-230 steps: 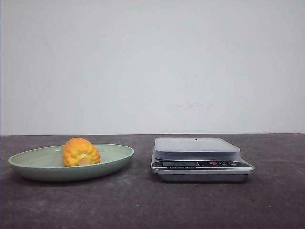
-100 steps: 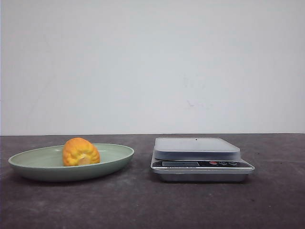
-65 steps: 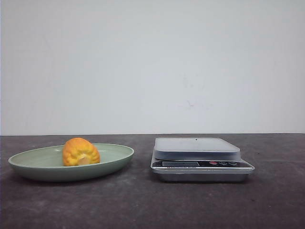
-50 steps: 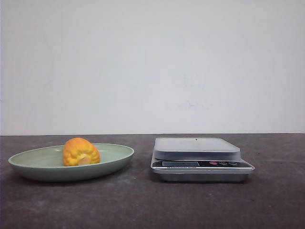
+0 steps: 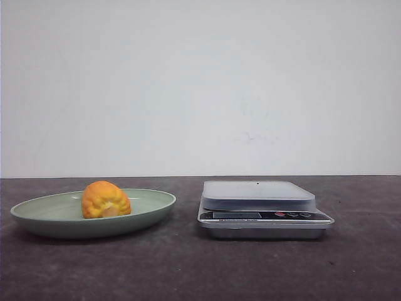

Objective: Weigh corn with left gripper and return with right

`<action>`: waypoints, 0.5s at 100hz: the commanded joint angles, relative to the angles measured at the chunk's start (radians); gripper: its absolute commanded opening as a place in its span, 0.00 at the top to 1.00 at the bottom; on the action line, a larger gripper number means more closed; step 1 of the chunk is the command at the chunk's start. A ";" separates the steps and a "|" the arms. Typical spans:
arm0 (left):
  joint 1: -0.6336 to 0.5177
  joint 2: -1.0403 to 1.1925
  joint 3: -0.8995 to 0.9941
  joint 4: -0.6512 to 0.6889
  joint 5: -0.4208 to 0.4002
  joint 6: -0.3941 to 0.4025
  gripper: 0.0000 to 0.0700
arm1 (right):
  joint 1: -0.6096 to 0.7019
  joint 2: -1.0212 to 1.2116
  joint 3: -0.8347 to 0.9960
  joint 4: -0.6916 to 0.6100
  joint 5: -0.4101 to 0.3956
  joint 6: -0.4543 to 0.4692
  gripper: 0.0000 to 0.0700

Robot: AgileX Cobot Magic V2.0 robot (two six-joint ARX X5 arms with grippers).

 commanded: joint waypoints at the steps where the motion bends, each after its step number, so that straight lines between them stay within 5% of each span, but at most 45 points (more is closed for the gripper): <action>1: 0.000 0.086 0.113 -0.002 0.019 -0.022 0.98 | 0.000 0.071 0.089 -0.004 -0.041 0.008 1.00; 9: 0.000 0.181 0.244 -0.044 0.077 -0.021 0.93 | 0.001 0.137 0.188 -0.036 -0.086 -0.010 0.90; 19: -0.001 0.264 0.368 -0.105 0.130 -0.018 0.51 | 0.008 0.189 0.265 -0.040 -0.130 -0.010 0.24; 22: -0.001 0.276 0.393 -0.120 0.133 -0.018 0.38 | 0.012 0.197 0.281 -0.047 -0.131 -0.007 0.14; 26: -0.002 0.287 0.418 -0.134 0.142 -0.018 0.31 | 0.019 0.206 0.303 -0.066 -0.130 -0.009 0.14; 36: -0.010 0.322 0.475 -0.194 0.197 -0.013 0.40 | 0.038 0.221 0.351 -0.112 -0.146 -0.019 0.17; 50: -0.072 0.444 0.534 -0.219 0.212 -0.015 0.39 | 0.068 0.238 0.412 -0.178 -0.157 -0.042 0.18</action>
